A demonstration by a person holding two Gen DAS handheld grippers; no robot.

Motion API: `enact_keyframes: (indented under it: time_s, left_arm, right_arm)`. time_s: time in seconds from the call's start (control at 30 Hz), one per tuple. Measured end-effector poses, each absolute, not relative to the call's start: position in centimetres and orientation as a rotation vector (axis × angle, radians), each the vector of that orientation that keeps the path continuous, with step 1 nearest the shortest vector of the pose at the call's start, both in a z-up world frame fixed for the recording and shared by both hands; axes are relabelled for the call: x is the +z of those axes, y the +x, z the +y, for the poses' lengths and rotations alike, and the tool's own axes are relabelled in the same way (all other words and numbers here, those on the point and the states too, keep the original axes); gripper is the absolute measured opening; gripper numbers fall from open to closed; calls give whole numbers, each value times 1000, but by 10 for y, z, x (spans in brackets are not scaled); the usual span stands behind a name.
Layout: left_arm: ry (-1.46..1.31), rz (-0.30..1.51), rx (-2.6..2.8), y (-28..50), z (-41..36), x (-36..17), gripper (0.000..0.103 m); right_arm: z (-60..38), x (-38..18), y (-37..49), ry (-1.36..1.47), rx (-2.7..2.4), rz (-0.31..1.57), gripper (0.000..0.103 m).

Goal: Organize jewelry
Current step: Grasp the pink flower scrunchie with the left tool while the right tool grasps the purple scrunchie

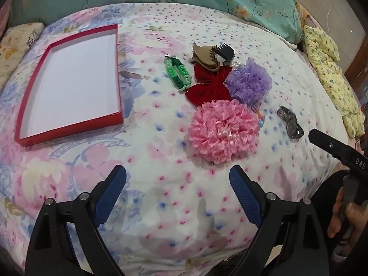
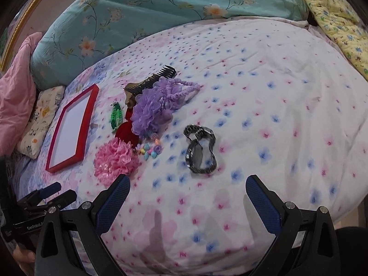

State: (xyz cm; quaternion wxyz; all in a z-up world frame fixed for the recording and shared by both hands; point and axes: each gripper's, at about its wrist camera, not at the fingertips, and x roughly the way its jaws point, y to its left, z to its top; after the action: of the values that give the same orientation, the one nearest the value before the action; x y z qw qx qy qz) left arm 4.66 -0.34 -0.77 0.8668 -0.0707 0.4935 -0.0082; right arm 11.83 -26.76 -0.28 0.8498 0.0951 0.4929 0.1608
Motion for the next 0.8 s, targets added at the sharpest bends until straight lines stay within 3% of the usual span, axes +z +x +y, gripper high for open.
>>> enact_keyframes:
  time_s: [0.37,0.63,0.67,0.73,0.77,0.8]
  left_arm:
    - [-207,1104,-100,90,-17,-25,92]
    - [-259,1110,-157,112,-18,-37,90]
    - [-260,1120,-163,114,-18,-39,83]
    - [-265,1131,-204,116,-21,-43,60]
    - [-269,1137,-223,117,-22,-44,37]
    - [-275,1142,-247,118,-24,-44,22]
  right_arm:
    - [-231,-4,171,203,398,1021,98]
    - [-206,-24,210,216,416,1065,58]
    - [-205,-26,212,218,419,1071,52]
    - [-202,-30,216,229,435,1079,26]
    - [-201,-31,217,229,440,1076,21]
    - [-201,-30,217,229,447,1069,17]
